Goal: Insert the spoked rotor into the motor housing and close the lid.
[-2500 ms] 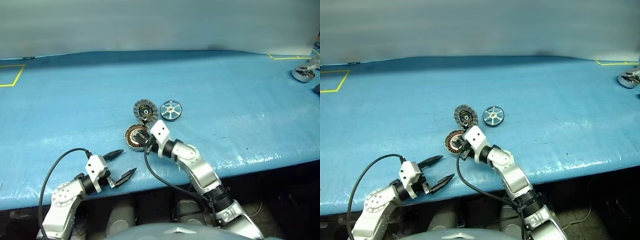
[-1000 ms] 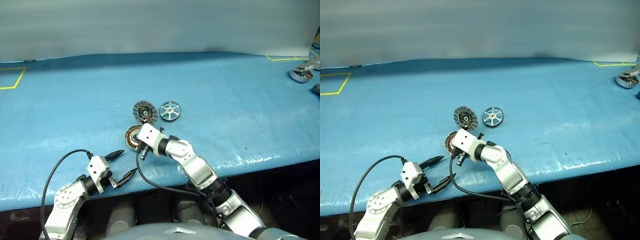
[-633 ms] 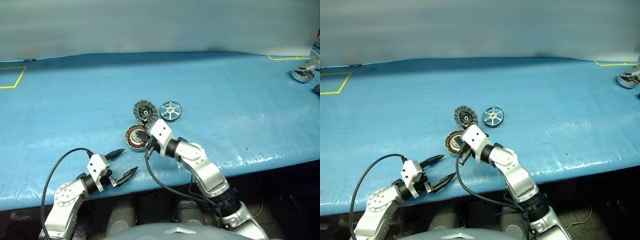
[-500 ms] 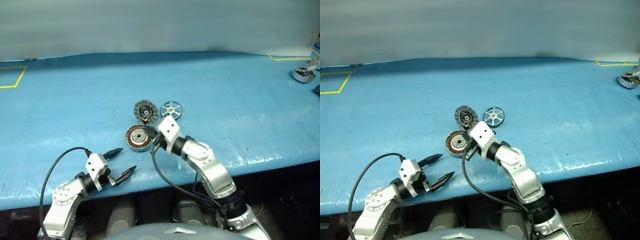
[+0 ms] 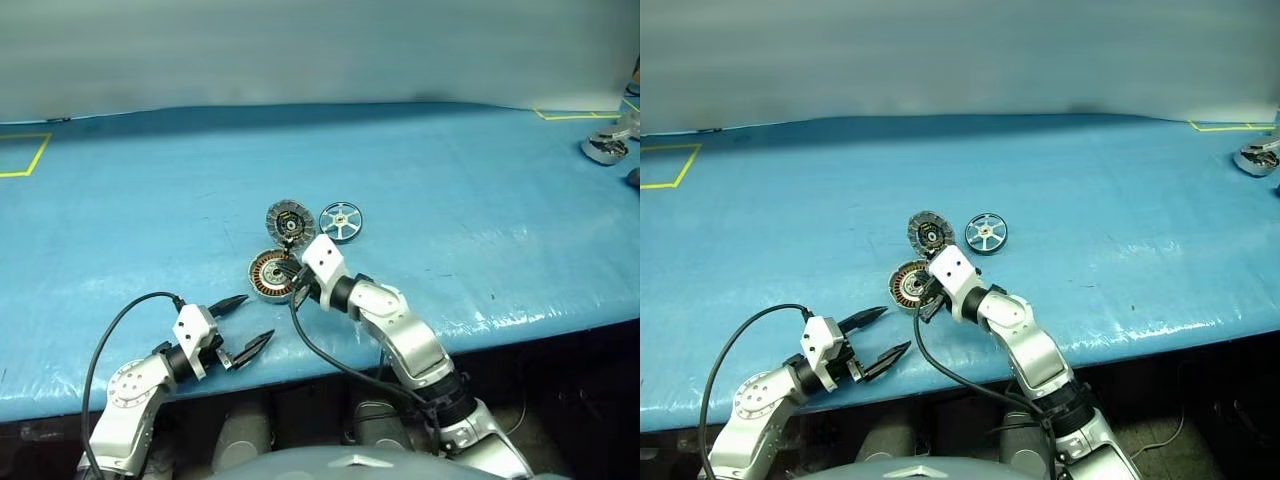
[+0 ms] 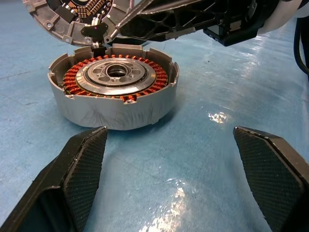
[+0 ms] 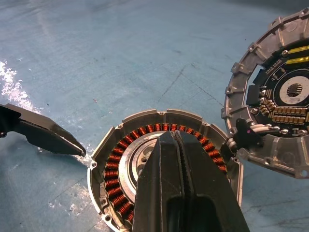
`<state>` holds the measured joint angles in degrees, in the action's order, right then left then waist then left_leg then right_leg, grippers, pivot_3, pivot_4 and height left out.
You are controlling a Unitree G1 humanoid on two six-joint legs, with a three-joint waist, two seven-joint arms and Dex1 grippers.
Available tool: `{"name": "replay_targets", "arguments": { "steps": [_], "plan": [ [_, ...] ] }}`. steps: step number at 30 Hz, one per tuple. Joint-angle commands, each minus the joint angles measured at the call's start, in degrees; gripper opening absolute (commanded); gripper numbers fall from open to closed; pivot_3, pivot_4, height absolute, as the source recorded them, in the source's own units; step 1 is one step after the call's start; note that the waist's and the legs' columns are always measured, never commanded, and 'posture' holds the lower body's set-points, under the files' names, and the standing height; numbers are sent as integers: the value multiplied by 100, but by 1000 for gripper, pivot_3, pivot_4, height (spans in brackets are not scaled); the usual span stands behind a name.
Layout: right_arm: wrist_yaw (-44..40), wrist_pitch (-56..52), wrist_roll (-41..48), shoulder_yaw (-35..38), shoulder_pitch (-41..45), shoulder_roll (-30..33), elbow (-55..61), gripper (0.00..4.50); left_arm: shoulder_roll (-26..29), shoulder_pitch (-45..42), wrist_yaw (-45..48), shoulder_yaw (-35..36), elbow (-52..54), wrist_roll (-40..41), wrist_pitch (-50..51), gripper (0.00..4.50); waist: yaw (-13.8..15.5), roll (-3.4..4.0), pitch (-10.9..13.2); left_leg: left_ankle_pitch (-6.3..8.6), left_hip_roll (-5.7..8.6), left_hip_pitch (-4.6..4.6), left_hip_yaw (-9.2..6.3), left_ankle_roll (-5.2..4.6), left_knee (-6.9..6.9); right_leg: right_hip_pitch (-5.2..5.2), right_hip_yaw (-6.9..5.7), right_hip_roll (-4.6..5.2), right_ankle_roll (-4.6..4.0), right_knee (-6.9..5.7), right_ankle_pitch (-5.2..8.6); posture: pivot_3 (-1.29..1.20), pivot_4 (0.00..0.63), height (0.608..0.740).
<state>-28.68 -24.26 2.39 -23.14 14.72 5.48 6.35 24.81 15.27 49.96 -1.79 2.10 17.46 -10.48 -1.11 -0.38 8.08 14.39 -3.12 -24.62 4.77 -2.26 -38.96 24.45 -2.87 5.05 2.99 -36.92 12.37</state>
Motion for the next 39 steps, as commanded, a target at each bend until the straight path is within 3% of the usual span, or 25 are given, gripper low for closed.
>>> {"name": "replay_targets", "arguments": {
  "steps": [1, 9, 26, 39],
  "plan": [
    [20, 184, -54, -27, 156, -66, -198, 39, -25, 97, -64, 34, 194, 31, -60, 4453, -2, 0, 0, 1, -1, 0, 1, -1, 0, 0, 1, 2, 0, 0, 0, 0, 150, 740],
    [73, 283, -231, -73, 245, -112, -740, 39, -65, 177, -160, -13, 248, 6, -88, 4453, -20, 1, 1, 0, -5, 4, 3, 1, 0, 0, -1, -3, 1, -2, 0, 0, 150, 740],
    [109, 397, -529, -201, 334, -143, -351, 39, -123, 185, -198, -60, 189, -33, -121, 4453, -28, 2, 1, -5, -37, 7, 9, 10, 0, 1, 0, -22, -10, -1, -5, 0, 150, 740],
    [93, 380, -611, -263, 486, -258, -830, 39, -115, 193, -197, -46, 181, -45, -134, 4453, -25, 3, 2, -4, -38, 5, 9, 11, 0, 3, 0, -23, -11, 0, -5, 0, 150, 740]
  ]
}}
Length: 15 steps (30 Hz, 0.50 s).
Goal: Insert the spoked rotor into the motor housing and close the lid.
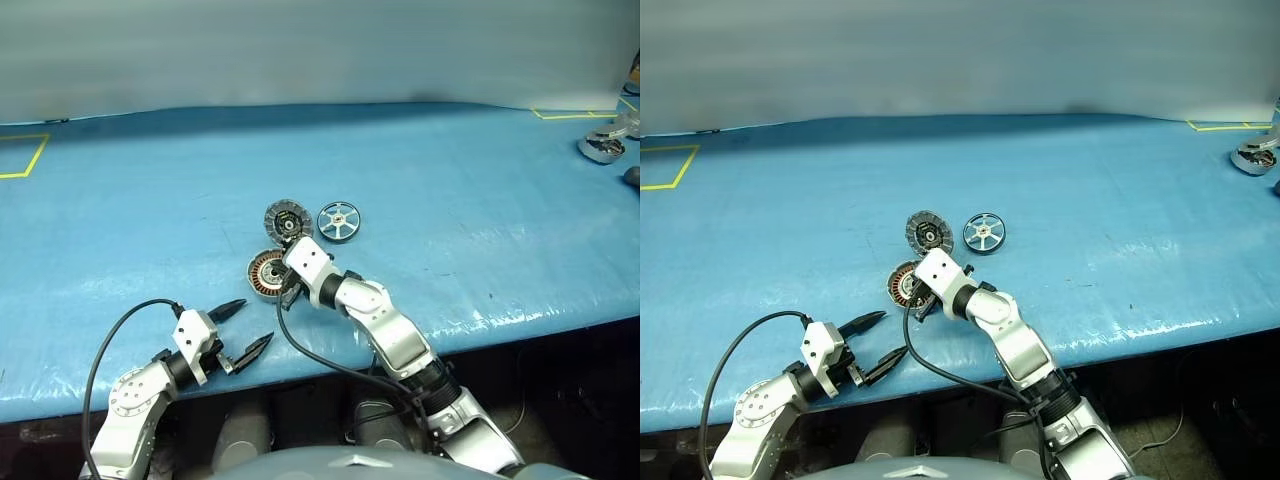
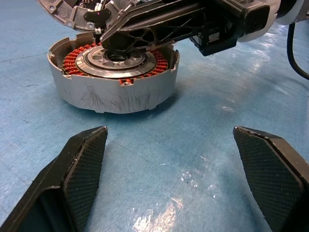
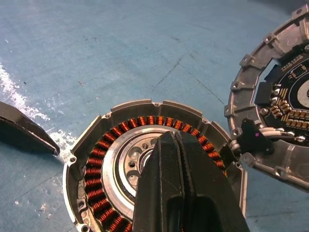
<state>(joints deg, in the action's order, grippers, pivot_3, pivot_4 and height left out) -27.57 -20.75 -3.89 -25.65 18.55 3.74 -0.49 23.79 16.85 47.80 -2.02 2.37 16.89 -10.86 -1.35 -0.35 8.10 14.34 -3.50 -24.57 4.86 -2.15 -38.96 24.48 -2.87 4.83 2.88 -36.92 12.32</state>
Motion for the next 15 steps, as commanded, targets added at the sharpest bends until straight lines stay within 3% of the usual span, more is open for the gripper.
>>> {"name": "replay_targets", "arguments": {
  "steps": [1, 15],
  "plan": [
    [-8, 13, -21, -29, 121, -75, -278, 39, -16, 35, 16, -27, 150, 8, -103, 4453, 2, 0, 0, 0, 0, 0, 0, 0, 0, -1, 0, 0, 0, 0, 0, 0, 150, 740],
    [-43, -230, -209, -234, -98, 48, -312, 39, -20, 19, 4, -52, 112, 14, -128, 4453, -5, 0, -1, 1, -2, 4, 0, 1, 0, -2, 1, -2, -2, 0, 0, 0, 150, 740]
  ]
}}
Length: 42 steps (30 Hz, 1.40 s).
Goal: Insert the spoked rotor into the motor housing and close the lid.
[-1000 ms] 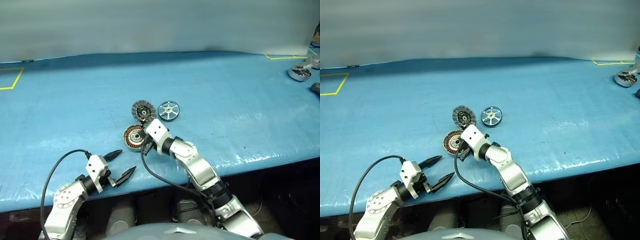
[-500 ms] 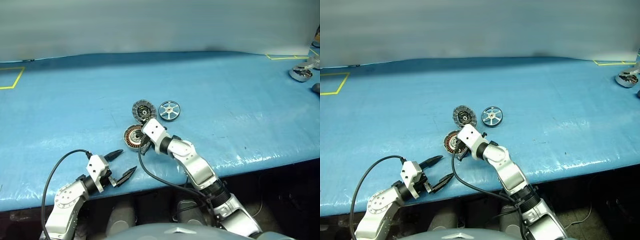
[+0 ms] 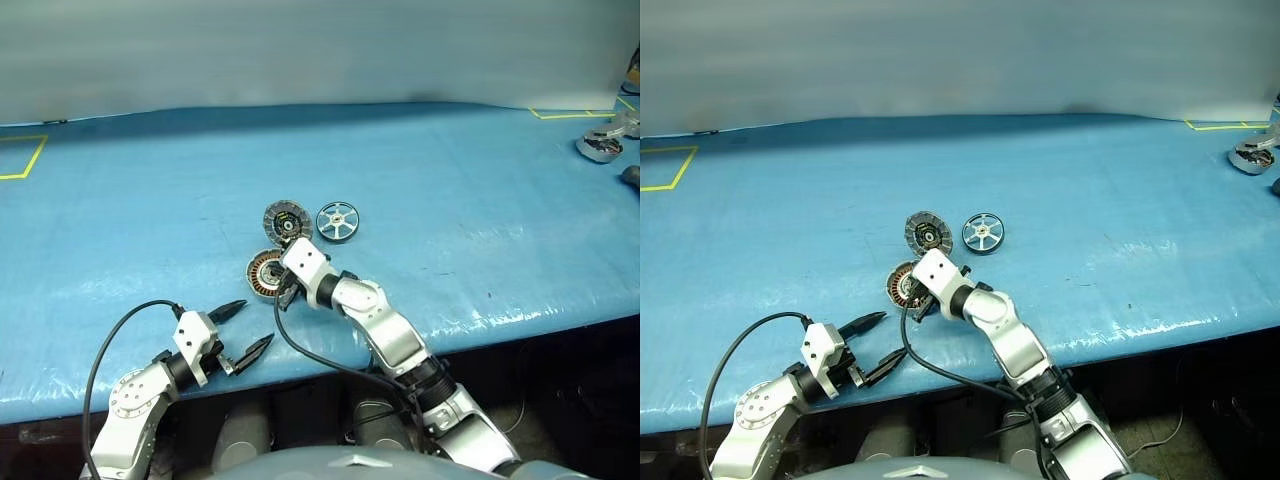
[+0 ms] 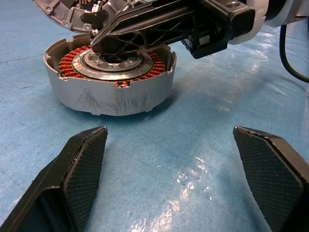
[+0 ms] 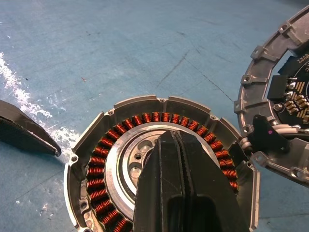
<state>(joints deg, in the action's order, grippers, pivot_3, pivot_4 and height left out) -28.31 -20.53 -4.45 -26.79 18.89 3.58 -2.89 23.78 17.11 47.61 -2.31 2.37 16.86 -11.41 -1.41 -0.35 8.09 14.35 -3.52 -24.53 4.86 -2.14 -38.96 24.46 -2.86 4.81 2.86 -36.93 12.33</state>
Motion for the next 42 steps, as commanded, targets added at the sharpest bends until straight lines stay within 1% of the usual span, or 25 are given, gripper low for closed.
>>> {"name": "replay_targets", "arguments": {
  "steps": [1, 5, 11, 14, 18, 22, 27, 33, 37, 40, 42],
  "plan": [
    [58, -308, -171, -125, -127, 64, -72, 39, -18, -13, 28, -27, 110, 18, -72, 4453, 1, 0, 0, 0, 0, 0, 0, 0, 0, 0, 0, 0, 0, 0, 0, 0, 150, 740],
    [186, -450, -267, -116, -72, 68, -51, 39, -22, -36, 37, -47, 100, 17, -65, 4453, 1, 0, -1, 0, 0, 1, 0, 1, 0, 0, 0, 0, 0, 0, 0, 0, 150, 740],
    [102, -564, -752, -447, 115, 469, 306, 39, -37, -29, 23, -80, 89, 12, -74, 4453, 11, 0, -1, -2, -2, 2, 0, 4, -1, 0, -1, 1, -4, 0, -2, 0, 150, 740],
    [-39, -623, -827, -570, 166, 620, 558, 39, -44, -29, 18, -84, 81, 7, -74, 4453, 22, 0, -1, -1, -1, 0, -1, 4, 0, 2, -2, 2, -5, 2, -2, 0, 150, 740],
    [-213, -740, -757, -629, 139, 627, 701, 39, -44, -44, 10, -71, 71, 7, -79, 4453, 24, 0, -1, -1, 0, -2, -2, 4, 1, 2, -3, 1, -7, 2, -1, 0, 150, 740],
    [-107, -800, -811, -593, 127, 561, 559, 39, -47, -49, 14, -75, 68, 7, -84, 4453, 22, 0, -1, -1, -1, -2, -2, 4, 1, 2, -3, 1, -7, 2, -1, 0, 150, 740],
    [54, -759, -1097, -643, 184, 653, 435, 39, -64, -21, 9, -89, 66, 1, -98, 4453, 17, 0, -1, -1, -2, -1, -1, 5, 1, 2, -4, 1, -6, 1, 0, 0, 150, 740],
    [-17, -718, -1161, -678, 173, 671, 466, 39, -85, -7, 22, -76, 62, -9, -103, 4453, 21, 0, -1, -1, -2, 0, -1, 5, 1, 2, -4, 1, -6, 2, 0, 0, 150, 740],
    [-8, -650, -965, -469, 73, 582, 707, 39, -88, 6, 22, -75, 62, -14, -110, 4453, 24, -1, -1, -1, -2, -1, -2, 5, 1, 2, -4, 1, -7, 2, 0, 0, 150, 740],
    [210, -200, -641, -38, -60, 374, 1062, 39, -90, 5, 27, -79, 67, -12, -107, 4453, 29, 0, 0, 0, -2, -5, -2, 6, 2, 4, -4, 1, -7, 4, 0, 0, 150, 740],
    [301, -132, -413, 261, -144, 253, 1362, 39, -85, -3, 33, -77, 71, -5, -98, 4453, 25, 2, 4, 0, -2, -12, -2, 6, 2, 9, -4, 1, -7, 5, 0, 0, 150, 740]
  ]
}}
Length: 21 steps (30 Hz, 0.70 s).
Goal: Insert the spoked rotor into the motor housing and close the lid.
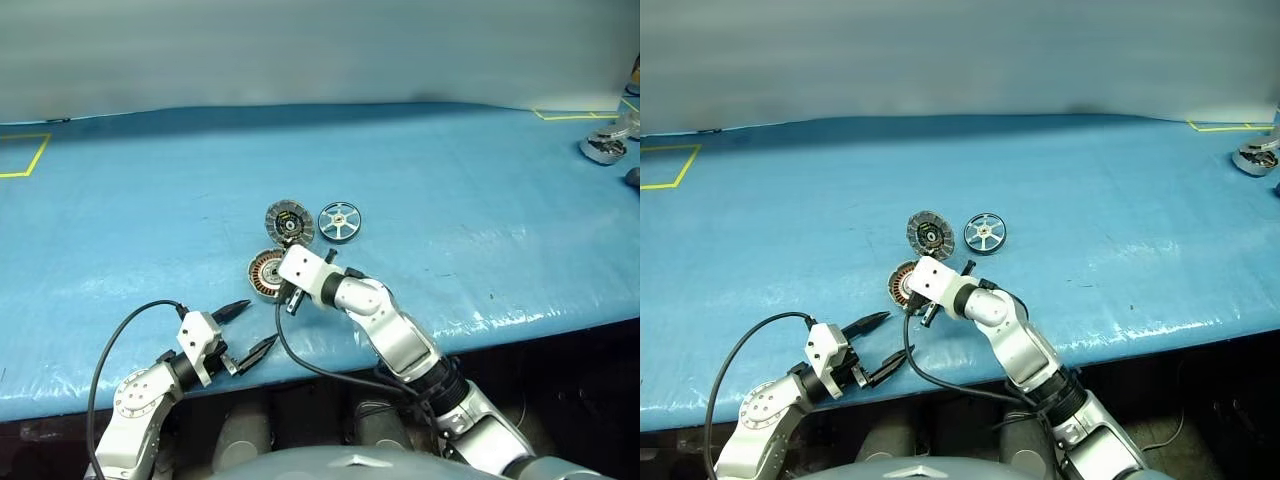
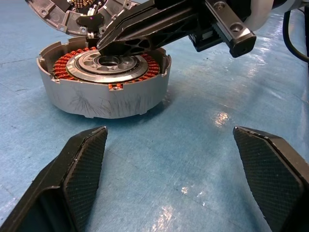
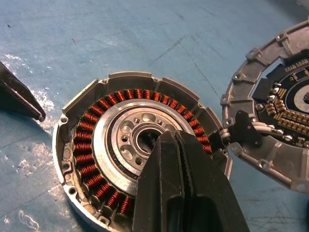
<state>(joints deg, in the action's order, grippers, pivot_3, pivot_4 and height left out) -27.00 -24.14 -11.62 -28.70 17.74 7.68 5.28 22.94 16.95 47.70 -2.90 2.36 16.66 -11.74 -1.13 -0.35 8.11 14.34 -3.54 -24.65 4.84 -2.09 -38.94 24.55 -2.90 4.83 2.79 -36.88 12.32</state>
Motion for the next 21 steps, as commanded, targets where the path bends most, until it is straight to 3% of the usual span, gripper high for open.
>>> {"name": "replay_targets", "arguments": {
  "steps": [1, 5, 11, 14, 17, 21],
  "plan": [
    [180, 180, 350, 556, -68, -136, 702, 39, 5, 10, 32, -17, 73, 19, -59, 4453, -3, 6, 5, 0, 0, -2, 0, 0, 0, 2, 0, 0, 0, 0, 0, 0, 150, 740],
    [42, -77, 410, 704, -230, 132, 1166, 39, 23, -19, 58, -6, 53, 32, -42, 4453, 4, 7, 6, 0, 0, -2, -1, 0, 1, 2, -1, -1, 1, 0, 1, 0, 150, 740],
    [-370, -1103, 415, 1092, -660, 1208, 1941, 39, 45, -71, 154, 38, 20, 100, -39, 4453, 43, 6, 8, 5, 4, -5, -1, 0, 3, 3, -1, 3, -5, 6, 3, 0, 150, 740],
    [-199, -1279, 411, 1308, -605, 1352, 1779, 622, 40, -86, 197, 49, -5, 130, -48, 4453, 27, 6, 10, 5, 2, -4, 1, 1, 3, 4, -1, 2, -4, 6, 3, 0, 150, 740],
    [237, -1236, 259, 1419, -324, 1169, 1330, 1593, 30, -129, 216, 36, -40, 117, -46, 4453, 4, 6, 10, 6, 1, -3, 0, 4, 3, 6, -1, -17, -2, 5, 10, 0, 150, 740],
    [594, -1029, 315, 1544, 114, 795, 617, 1593, -3, -193, 228, 10, -79, 81, -40, 4453, 1, 7, 11, 3, 0, -3, -2, 10, 3, 8, -3, -33, -12, 2, 10, 0, 150, 740]
  ]
}}
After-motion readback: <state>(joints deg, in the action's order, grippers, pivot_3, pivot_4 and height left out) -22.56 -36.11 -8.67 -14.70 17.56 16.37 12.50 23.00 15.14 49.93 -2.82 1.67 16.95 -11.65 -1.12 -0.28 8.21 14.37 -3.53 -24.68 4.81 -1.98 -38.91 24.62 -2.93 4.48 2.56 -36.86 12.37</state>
